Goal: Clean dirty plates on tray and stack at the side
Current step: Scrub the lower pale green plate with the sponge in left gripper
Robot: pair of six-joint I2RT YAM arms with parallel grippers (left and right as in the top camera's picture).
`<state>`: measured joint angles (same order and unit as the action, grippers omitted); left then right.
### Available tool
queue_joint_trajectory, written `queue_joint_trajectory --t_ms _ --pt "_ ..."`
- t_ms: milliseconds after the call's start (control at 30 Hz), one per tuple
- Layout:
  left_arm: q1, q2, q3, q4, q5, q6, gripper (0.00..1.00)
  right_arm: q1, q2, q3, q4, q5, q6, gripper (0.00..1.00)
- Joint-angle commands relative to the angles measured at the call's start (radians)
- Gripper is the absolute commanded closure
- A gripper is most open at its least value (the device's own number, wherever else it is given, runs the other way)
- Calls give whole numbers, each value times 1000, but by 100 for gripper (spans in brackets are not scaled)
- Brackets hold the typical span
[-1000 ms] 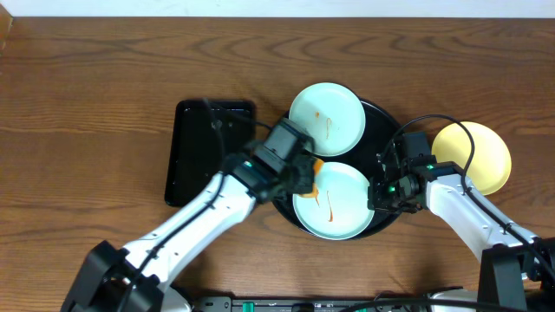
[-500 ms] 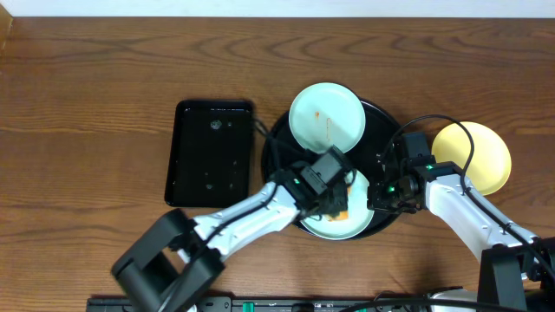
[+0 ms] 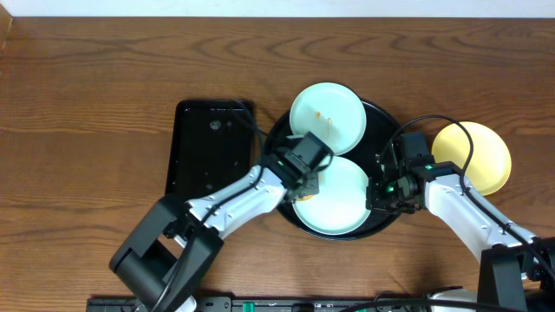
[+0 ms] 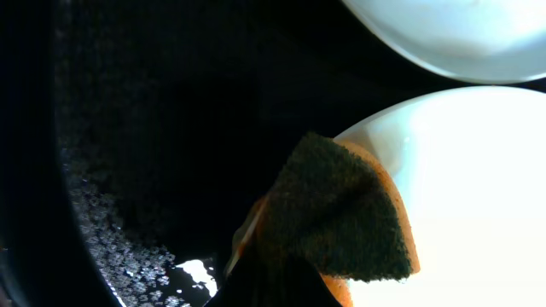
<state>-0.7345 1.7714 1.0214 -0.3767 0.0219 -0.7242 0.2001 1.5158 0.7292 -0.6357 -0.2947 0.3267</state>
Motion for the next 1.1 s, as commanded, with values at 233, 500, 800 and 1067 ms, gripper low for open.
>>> queue_joint_trajectory --t_ms 233,500,800,1067 --pt "46 -243 15 -40 143 148 93 5 8 -4 -16 25 2 99" --pt "12 -201 14 16 144 72 93 5 8 -4 -17 24 2 99" --pt "-126 -11 14 196 214 -4 92 5 8 -4 -32 25 2 99" --pt "-171 64 14 195 170 -31 92 5 8 -4 -34 25 2 99"
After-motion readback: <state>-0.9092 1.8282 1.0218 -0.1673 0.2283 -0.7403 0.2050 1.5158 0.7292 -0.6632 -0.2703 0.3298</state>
